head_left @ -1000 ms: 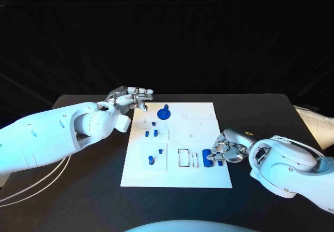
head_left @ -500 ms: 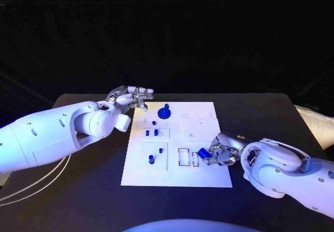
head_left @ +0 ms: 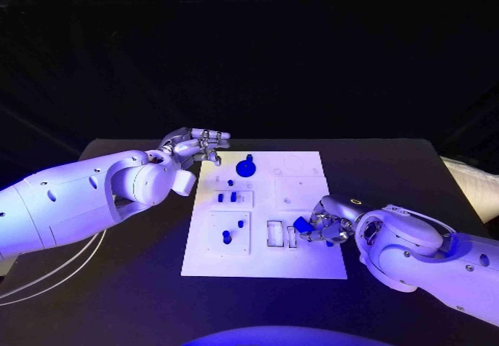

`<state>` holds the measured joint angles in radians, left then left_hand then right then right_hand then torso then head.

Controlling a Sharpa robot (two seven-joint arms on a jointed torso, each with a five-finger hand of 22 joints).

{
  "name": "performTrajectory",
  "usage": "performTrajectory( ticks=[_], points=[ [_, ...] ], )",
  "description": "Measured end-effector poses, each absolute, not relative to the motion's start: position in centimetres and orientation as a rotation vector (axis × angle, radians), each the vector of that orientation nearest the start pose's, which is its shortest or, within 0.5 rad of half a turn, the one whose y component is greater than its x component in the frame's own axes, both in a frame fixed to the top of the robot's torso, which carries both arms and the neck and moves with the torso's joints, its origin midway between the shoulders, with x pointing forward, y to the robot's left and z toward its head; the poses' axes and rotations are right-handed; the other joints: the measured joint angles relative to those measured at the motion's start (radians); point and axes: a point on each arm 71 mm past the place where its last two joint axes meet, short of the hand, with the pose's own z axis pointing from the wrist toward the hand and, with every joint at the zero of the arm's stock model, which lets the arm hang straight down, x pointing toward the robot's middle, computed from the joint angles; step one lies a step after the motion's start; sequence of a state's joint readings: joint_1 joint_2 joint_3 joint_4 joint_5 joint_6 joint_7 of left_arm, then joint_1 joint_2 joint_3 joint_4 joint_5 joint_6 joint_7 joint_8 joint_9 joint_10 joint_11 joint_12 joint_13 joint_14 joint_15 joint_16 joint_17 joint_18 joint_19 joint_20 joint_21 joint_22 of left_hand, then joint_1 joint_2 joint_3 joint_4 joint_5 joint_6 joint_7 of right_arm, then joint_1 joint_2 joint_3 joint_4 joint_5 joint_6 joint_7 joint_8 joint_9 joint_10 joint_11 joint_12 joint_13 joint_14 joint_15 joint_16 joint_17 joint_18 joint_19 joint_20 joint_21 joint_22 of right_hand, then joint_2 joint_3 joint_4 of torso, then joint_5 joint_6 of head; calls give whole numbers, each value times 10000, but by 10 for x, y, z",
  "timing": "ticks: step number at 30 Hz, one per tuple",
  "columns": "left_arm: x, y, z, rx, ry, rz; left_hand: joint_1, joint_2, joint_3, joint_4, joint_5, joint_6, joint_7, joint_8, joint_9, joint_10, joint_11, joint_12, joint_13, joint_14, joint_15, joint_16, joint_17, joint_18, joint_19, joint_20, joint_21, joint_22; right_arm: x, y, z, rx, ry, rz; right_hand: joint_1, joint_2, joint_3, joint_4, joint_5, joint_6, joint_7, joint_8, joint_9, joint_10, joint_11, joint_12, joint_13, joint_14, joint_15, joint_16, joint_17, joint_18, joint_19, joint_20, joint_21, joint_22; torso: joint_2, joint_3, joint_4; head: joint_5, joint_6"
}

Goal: Assemble the parts on the task board

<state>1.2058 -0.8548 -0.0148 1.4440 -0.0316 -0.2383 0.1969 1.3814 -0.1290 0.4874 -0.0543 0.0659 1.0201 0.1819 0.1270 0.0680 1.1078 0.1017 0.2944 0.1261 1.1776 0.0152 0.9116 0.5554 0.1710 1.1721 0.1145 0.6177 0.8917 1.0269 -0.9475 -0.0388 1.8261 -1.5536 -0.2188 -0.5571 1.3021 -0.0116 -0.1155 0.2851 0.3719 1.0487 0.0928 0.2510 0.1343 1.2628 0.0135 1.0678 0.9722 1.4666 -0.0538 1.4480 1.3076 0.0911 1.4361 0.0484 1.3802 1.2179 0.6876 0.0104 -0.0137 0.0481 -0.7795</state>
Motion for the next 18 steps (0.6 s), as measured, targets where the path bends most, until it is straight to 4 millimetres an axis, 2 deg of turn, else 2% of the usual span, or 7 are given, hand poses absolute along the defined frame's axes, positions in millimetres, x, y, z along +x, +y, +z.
performTrajectory(
  ticks=[2,6,10,14,18],
  points=[
    [506,236,-184,-11954,15644,-14294,0,0,0,0,0,0,0,0,0,0,0,0,0,0,0,0,0,0,0,0,0,0,393,-186,-242,-346,19647,4115,38,38,11,-10,87,45,-27,7,3,106,-1,96,134,0,0,35,0,-146,0,0,33,37,0,0,-2,-1,-3],
    [506,236,-184,-11961,15659,-14291,0,0,0,0,0,0,0,0,0,0,0,0,0,0,0,0,1,-1,0,0,0,1,388,-191,-242,-81,19475,4184,90,92,9,-14,223,176,-52,30,15,236,-39,231,358,0,1,40,-1,-147,36,-37,66,75,1,1,-1,-1,-12],
    [506,237,-185,-11968,15671,-14285,0,0,0,0,0,0,0,0,0,0,0,0,-1,0,0,0,1,-1,0,0,1,1,382,-193,-236,328,19177,4445,48,137,-34,6,294,221,-98,62,15,325,-106,269,477,2,-76,55,-2,-147,36,-37,66,88,-3,2,-1,8,-16],
    [506,237,-185,-11971,15681,-14287,0,0,0,0,0,0,0,0,0,0,0,0,-1,0,0,0,1,-1,0,0,1,1,381,-190,-226,758,18807,4869,-213,398,-115,62,356,282,-81,67,14,428,-138,318,577,1,-74,90,-2,-147,72,-72,66,111,-7,-2,-1,6,-2],
    [505,236,-185,-11967,15698,-14302,0,0,0,0,0,0,0,0,0,0,0,0,2,0,0,0,1,0,0,0,1,1,380,-187,-223,1058,18733,5137,-276,461,-116,62,361,309,-76,68,14,445,-123,318,577,0,-74,90,-2,-147,72,-72,66,110,-8,0,3,-12,11]
  ],
)
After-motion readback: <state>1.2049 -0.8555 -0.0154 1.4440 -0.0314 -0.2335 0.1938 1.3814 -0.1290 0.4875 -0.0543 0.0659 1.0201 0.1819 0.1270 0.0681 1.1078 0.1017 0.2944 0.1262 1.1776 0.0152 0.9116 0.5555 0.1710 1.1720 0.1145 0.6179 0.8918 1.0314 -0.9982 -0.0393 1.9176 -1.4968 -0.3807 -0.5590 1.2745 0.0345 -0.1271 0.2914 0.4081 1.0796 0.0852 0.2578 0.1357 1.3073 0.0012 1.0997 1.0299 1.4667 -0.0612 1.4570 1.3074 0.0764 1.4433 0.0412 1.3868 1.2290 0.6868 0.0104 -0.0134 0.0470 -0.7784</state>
